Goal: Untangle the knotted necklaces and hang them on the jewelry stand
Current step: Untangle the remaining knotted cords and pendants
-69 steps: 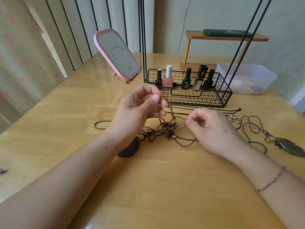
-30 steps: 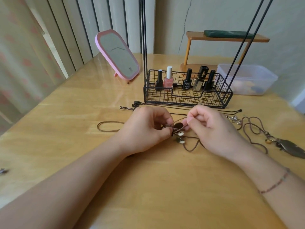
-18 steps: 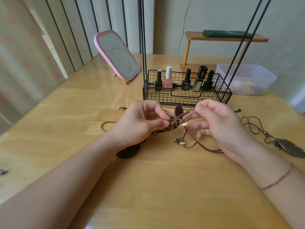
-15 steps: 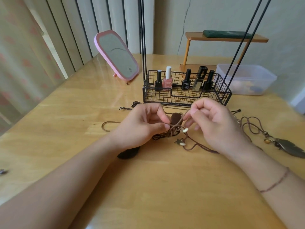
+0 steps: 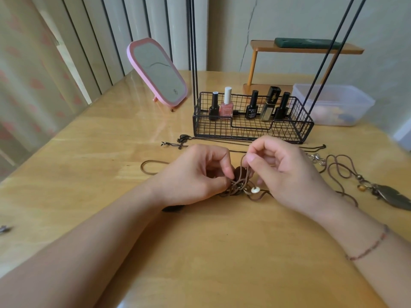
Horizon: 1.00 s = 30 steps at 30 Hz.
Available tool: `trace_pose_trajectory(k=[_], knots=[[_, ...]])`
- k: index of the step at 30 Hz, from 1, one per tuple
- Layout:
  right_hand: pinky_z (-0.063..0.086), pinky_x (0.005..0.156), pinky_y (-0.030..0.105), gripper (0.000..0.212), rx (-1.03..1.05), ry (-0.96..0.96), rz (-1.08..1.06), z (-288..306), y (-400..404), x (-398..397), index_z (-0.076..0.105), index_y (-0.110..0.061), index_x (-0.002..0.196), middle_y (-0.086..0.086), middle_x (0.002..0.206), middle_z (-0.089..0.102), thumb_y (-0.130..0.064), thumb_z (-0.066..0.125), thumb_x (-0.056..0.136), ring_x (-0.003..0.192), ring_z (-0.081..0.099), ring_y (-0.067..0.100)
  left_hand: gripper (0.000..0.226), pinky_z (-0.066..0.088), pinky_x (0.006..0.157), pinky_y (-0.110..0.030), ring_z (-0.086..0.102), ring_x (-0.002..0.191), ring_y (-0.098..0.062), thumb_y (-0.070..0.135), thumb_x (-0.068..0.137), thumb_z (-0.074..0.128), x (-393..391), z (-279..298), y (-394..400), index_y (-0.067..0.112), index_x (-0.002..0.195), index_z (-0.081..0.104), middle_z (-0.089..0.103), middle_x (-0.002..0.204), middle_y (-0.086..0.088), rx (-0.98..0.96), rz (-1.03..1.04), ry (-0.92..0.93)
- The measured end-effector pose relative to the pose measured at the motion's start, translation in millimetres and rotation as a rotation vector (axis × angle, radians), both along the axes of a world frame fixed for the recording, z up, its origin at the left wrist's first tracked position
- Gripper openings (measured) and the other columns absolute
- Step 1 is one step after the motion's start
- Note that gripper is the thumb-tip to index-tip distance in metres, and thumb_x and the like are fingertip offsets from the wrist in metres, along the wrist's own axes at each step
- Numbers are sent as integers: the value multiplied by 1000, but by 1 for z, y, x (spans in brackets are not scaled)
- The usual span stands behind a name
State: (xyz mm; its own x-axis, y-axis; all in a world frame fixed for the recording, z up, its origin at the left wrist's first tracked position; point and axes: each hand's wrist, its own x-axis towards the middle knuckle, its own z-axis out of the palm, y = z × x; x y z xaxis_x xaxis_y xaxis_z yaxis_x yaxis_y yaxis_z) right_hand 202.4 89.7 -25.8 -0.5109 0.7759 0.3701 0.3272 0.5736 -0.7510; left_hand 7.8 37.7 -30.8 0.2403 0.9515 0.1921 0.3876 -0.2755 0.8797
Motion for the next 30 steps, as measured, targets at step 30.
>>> trace_pose_trajectory(k=[30], knots=[[59, 89, 41, 29, -446, 344, -8, 9, -2, -4, 62, -9, 73, 4, 88, 70, 4, 50, 96, 90, 72, 21, 28, 51, 61, -35, 55, 69, -10, 22, 88, 69, -1, -3, 4, 32, 113, 61, 66, 86, 16, 604, 271, 370]])
